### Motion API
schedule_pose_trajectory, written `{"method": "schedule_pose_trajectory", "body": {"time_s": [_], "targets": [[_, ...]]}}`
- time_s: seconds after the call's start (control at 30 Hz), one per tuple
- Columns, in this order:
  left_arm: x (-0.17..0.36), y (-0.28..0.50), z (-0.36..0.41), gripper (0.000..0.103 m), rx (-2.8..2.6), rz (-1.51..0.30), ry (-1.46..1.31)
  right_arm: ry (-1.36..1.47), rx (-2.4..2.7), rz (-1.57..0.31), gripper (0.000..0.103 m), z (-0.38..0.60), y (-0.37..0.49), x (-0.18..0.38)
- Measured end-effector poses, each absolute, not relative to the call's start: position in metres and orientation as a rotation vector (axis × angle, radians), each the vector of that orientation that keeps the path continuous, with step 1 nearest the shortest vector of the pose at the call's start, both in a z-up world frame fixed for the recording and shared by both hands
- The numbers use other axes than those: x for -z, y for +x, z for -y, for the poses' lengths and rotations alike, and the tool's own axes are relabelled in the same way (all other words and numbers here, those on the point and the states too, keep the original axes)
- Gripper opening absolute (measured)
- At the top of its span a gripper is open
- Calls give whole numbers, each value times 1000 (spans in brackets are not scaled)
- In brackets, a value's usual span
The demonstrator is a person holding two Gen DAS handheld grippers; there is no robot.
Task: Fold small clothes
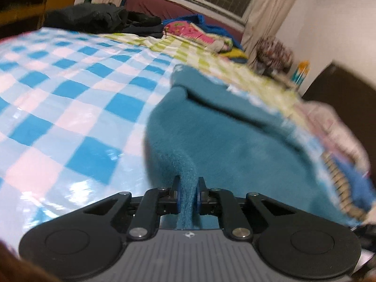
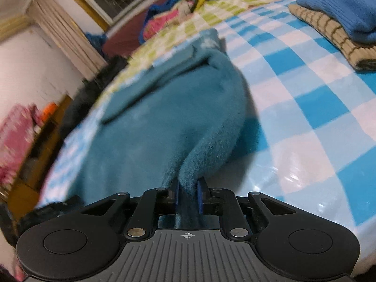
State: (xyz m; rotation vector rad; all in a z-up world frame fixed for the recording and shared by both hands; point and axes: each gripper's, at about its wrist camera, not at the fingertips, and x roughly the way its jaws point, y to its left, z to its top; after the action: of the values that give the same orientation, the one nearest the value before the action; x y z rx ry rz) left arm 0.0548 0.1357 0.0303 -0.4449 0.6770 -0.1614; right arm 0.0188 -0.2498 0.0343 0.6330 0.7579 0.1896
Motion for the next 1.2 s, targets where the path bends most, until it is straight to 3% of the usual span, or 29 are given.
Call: {"method": "schedule_pose_trajectory", "body": {"time_s": [0.27, 0.6, 1.03, 1.1, 1.2], "targets": [[-61, 92, -140, 17, 239, -570, -641, 770, -261, -600, 15, 257, 45, -66], [-94, 181, -132, 17, 225, -459, -627, 873, -269, -433, 14, 278, 121, -92], [-82, 306, -120, 15, 130, -440, -558, 887, -148, -418, 13, 303, 245, -71], [-76, 317, -121, 6, 118, -440, -550, 883, -135, -427, 13, 304, 259, -65], [-71, 331, -122, 6, 112, -442, -549, 884, -120, -451, 13, 304, 275, -56]]}}
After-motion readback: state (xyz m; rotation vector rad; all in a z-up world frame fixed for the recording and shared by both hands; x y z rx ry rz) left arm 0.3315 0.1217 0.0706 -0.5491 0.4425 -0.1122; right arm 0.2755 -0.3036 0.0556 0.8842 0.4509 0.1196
